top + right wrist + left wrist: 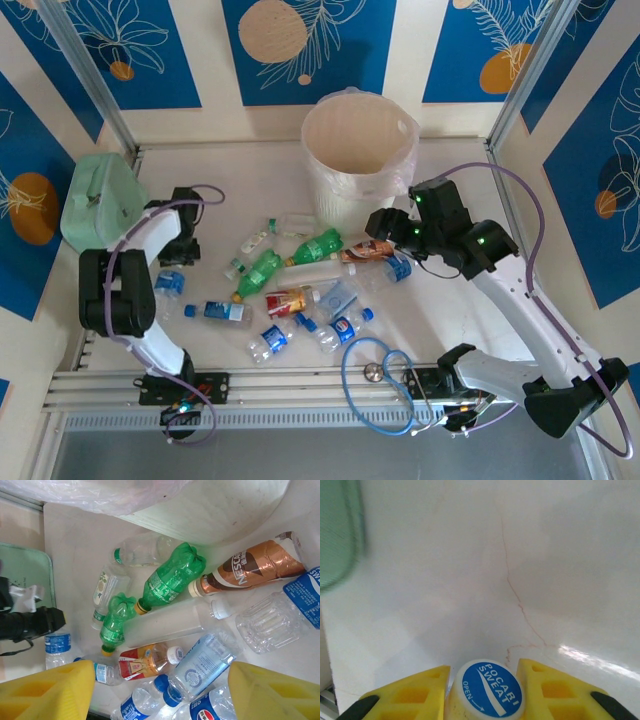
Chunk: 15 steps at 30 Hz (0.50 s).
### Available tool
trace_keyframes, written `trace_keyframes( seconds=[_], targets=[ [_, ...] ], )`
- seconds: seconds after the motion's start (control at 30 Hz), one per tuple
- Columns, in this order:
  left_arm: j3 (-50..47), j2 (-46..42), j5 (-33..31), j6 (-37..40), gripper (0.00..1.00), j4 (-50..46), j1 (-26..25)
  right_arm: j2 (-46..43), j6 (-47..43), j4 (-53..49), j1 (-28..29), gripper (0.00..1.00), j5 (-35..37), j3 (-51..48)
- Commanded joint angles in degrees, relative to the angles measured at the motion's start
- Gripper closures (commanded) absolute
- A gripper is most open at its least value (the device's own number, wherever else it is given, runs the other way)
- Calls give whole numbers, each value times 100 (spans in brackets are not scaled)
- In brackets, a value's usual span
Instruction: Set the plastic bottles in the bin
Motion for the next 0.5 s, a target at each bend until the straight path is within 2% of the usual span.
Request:
trace_keyframes(
  seconds=[0.0,0.3,0.37,0.47],
  targets=[
    [655,-487,-78,-149,90,-438,-109,6,-44,-105,-47,29,-204,237],
    [2942,-852,913,-634,93,-1061,-676,7,-7,-227,-85,29,-144,330],
    [3510,-817,1205,-894,92,-962,-855,8,33,-256,-83,29,-134,326],
    [4235,-686,2098,-1545,92,-384,-1004,-2,72,-315,-74,30,-116,350]
  ],
)
